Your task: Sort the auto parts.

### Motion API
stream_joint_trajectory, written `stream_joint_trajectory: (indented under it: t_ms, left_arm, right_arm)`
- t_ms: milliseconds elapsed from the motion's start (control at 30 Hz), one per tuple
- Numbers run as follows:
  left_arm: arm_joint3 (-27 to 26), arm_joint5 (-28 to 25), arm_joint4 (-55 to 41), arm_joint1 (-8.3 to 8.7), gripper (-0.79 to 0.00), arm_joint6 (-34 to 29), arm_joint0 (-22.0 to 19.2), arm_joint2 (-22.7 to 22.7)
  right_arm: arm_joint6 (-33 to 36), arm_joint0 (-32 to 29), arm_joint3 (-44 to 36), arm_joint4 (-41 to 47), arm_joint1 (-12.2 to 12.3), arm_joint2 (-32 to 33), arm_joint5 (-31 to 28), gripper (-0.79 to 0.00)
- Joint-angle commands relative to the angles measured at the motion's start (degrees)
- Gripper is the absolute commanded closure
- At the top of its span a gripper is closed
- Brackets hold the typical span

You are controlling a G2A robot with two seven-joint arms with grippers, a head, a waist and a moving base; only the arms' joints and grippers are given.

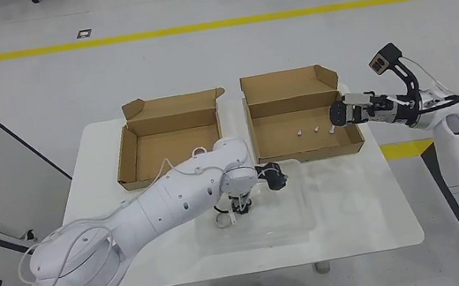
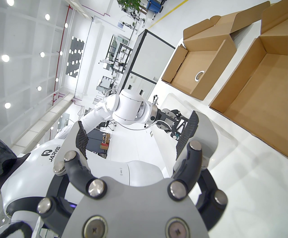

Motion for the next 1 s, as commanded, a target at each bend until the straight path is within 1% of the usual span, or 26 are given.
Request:
stream_joint_trajectory:
  t_ms: [0, 267, 967]
  left_arm:
    - [-0.33, 0.07, 0.03, 0.11, -0.348, -0.07, 0.04, 0.0]
    - [-0.05, 0.76, 0.67, 0.29, -0.354, -0.76, 0.09, 0.0]
    - [2.19, 0.09, 0.29, -0.66, -0.348, -0.09, -0.01, 0.0]
  right_arm:
    - [0.0, 0.0, 0.0, 0.0, 0.0, 0.0, 0.0, -0.785]
    - [0.0, 0.0, 0.0, 0.0, 0.0, 0.0, 0.0, -0.785]
    - [0.0, 0.0, 0.0, 0.0, 0.0, 0.0, 0.0, -0.785]
